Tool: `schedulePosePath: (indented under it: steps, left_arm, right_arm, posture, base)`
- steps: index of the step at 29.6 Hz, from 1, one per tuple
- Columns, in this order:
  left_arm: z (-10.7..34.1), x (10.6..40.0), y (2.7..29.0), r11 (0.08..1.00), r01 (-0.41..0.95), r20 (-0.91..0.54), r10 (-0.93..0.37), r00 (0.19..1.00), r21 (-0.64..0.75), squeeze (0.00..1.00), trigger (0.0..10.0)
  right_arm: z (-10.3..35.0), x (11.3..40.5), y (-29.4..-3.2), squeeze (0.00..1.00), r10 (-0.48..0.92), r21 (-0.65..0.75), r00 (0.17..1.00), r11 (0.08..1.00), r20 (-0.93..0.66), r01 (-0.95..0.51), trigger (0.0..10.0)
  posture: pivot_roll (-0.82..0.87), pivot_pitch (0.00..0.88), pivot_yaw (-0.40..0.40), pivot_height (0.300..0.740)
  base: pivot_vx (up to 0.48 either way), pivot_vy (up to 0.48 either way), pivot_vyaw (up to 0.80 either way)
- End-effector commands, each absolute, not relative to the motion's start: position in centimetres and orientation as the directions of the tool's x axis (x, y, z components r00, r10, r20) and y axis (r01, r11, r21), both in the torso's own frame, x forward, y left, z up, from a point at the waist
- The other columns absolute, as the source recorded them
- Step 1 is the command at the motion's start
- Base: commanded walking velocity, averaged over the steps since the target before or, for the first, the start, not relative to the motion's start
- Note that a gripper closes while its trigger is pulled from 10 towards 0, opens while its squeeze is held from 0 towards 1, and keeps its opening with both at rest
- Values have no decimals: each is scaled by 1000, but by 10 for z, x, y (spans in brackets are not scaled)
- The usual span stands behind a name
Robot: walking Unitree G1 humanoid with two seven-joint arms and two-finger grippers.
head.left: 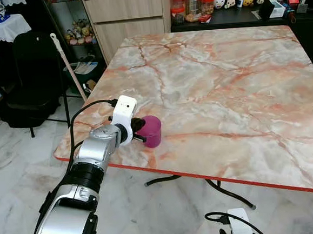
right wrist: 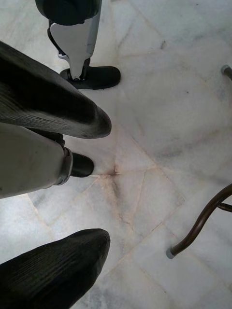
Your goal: Setting the table
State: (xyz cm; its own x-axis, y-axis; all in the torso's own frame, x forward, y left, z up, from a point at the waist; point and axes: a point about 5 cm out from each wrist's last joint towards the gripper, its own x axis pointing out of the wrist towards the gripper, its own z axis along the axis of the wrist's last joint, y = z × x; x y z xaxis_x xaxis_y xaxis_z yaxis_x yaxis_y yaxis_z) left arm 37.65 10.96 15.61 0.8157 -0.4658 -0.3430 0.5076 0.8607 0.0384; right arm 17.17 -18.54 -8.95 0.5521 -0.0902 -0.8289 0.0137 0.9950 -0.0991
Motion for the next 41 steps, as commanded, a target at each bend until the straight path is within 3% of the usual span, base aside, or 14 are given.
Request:
schedulePosePath:
  steps: [1,6,7,8,9,11,17,21,24,27,41]
  left_arm:
    - [159,378,112,864,498,-351,-446,823,71,0,0]
    - [166,380,115,888,456,-256,-428,867,59,0,196]
    - [169,381,116,899,436,-212,-417,884,46,0,3176]
    - [173,382,118,911,412,-160,-402,901,28,0,3176]
    - [177,381,119,920,392,-110,-390,914,-9,0,10000]
    - [182,378,123,931,356,-8,-358,934,-80,0,10000]
    - [170,366,131,944,266,62,-259,964,-196,0,10000]
    - [158,354,144,962,96,157,-57,986,-256,0,10000]
    - [160,345,153,984,-49,244,91,966,-174,0,10000]
    - [161,342,157,974,-107,264,159,951,-199,0,10000]
    - [168,348,172,966,-192,312,238,920,-173,0,10000]
  right_arm:
    - [-90,172,-183,0,-90,-93,550,995,-830,24,10000]
    - [-90,172,-183,0,-89,-92,552,996,-829,23,10000]
    - [-90,172,-183,0,-89,-92,552,996,-829,23,10000]
    - [-90,172,-183,0,-89,-92,552,996,-829,24,10000]
    - [-90,172,-183,0,-90,-92,552,996,-829,24,10000]
    - [-90,172,-183,0,-90,-91,552,996,-829,26,10000]
    - [-88,174,-183,0,-85,-82,566,996,-820,32,10000]
    - [-85,181,-182,0,-69,-60,595,998,-800,36,10000]
    - [-83,184,-183,0,-74,-67,606,997,-792,34,10000]
    - [-82,186,-184,0,-77,-66,614,997,-785,41,10000]
    - [-81,187,-191,0,-88,-83,615,996,-784,36,10000]
  posture:
    - [22,38,104,736]
    - [19,38,104,736]
    - [17,38,104,736]
    - [17,38,104,736]
    - [17,38,103,736]
    - [17,38,101,736]
    - [24,38,92,736]
    - [26,35,84,736]
    - [30,35,77,736]
    - [32,34,72,736]
    - [17,32,52,736]
  base:
    - [0,0,0]
    - [0,0,0]
    - [0,0,0]
    - [0,0,0]
    - [0,0,0]
    - [0,0,0]
    - [0,0,0]
    - [0,0,0]
    - [0,0,0]
    - [0,0,0]
    - [0,-70,0]
